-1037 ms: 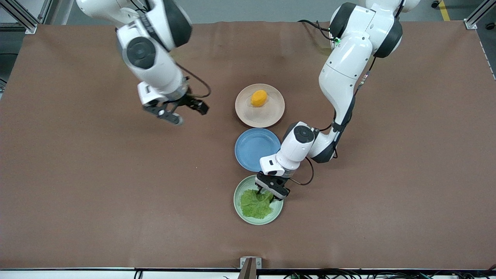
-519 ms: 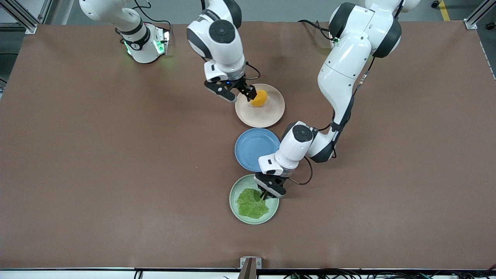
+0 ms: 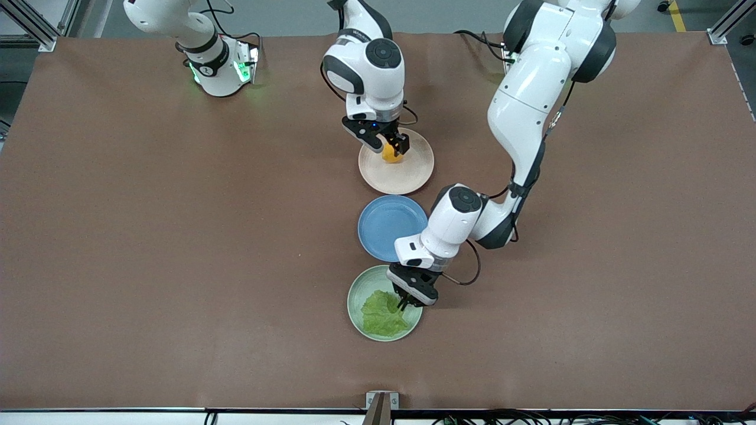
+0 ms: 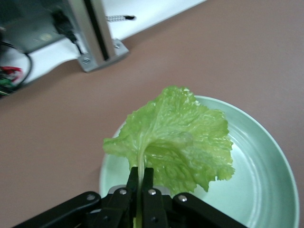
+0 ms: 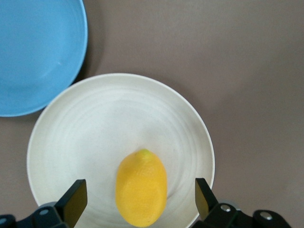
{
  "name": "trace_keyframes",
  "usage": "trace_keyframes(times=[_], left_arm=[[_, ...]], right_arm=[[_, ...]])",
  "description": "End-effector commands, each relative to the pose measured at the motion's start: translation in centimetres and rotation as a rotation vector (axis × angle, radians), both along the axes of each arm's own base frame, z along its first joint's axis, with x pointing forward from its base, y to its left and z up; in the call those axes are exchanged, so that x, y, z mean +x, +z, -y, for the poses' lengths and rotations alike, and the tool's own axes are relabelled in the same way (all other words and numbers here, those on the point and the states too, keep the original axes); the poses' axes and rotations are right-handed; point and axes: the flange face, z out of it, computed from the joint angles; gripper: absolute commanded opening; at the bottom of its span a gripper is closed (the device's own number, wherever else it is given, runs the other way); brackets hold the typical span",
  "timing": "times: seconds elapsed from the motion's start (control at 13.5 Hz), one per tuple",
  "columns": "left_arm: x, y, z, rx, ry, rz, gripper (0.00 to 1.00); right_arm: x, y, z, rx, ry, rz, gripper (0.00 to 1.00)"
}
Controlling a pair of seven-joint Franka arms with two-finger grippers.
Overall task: Pick lemon and lettuce from plates
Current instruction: 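Lift the lettuce with the left gripper while the right gripper grasps the lemon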
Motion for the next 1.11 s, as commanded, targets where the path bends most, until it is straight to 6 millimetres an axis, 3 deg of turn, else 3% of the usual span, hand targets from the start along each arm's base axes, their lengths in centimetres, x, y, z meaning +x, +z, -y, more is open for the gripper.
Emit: trace_keyframes(times=[0.0,0.22,0.44,0.67,0.74,0.81,0.89,0.96,1.04], left_arm=[[-0.1,4.6,-2.1,0.054,0.005,-0.04,0.06],[0.4,10.8,-6.1,0.112,0.05,-0.128,0.06],[0.0,16.0,-11.1,0.173,0.119,-0.252,0.06],[-0.3,16.9,-18.1,0.216,0.223,-0.383,0.06],[-0.7,16.3,-20.5,0.225,0.256,-0.417,0.06],[-0.8,15.8,-24.1,0.226,0.303,-0.442,0.06],[-1.2,15.1,-26.5,0.232,0.323,-0.465,0.06],[-1.7,14.5,-29.2,0.233,0.355,-0.49,0.06],[-2.2,13.9,-31.0,0.236,0.376,-0.512,0.06]], right_arm=[[-1.2,-1.5,-1.2,-0.007,-0.019,0.02,1.0],[-1.7,-4.3,-1.9,0.004,-0.008,0.03,1.0],[-1.5,-5.4,-2.4,0.014,-0.007,0.037,1.0],[-1.1,-6.7,-2.7,0.007,-0.009,0.036,0.91],[-1.1,-7.1,-2.8,0.003,-0.008,0.035,0.81],[-1.1,-7.2,-2.8,0.0,-0.007,0.033,0.64],[-1.0,-7.3,-2.6,-0.009,-0.007,0.028,0.35],[-1.0,-7.3,-2.5,-0.013,-0.002,0.025,0.14],[-0.6,-7.0,-2.4,-0.019,-0.003,0.022,0.03]])
